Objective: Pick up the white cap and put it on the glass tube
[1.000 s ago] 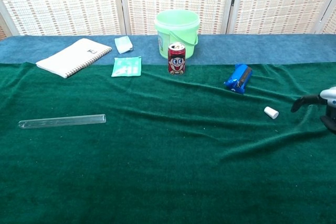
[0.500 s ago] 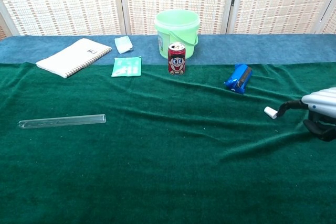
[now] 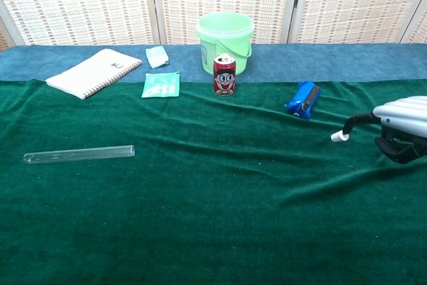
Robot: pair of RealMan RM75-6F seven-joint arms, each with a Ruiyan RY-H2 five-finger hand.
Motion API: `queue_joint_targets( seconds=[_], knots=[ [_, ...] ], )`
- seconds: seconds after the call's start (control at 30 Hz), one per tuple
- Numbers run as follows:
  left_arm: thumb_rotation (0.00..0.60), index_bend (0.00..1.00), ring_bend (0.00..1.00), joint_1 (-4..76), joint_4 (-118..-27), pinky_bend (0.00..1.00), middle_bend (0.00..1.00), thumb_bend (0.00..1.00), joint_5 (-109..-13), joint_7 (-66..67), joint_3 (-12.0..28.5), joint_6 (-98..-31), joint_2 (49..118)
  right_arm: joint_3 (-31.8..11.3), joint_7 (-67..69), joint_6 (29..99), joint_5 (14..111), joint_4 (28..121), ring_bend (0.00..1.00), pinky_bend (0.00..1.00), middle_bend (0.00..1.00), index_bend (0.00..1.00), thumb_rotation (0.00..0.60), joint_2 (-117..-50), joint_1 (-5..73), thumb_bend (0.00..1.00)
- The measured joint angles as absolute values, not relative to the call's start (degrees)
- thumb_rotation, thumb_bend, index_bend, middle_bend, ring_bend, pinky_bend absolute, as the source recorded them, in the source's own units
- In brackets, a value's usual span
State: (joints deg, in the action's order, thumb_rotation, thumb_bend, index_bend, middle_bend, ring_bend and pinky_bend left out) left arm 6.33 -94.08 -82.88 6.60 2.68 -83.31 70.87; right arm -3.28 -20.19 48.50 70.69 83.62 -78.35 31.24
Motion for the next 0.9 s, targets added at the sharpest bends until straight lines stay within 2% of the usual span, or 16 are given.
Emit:
queue_joint_targets(
  seconds=[0.6,0.9],
  knots=[
    [0.6,0.37,0.2,6.35,-93.28,0.0,0.22,0.44,-82.39,6.4,2.68,-82.84,71.17,-3.69,-22.25,47.15,66.94,82.71,1.0,1.0,0.94,0.19,0.6,-79.17,34.05,0.86],
    [0.6,0.37,0.2,6.25,-93.23,0.0,0.22,0.44,-82.43,6.12,2.7,-83.01,71.01,-3.75,-20.97,51.43,69.15,85.72,1.0,1.0,0.94,0.19,0.6,-77.5,33.14,0.86]
  ],
)
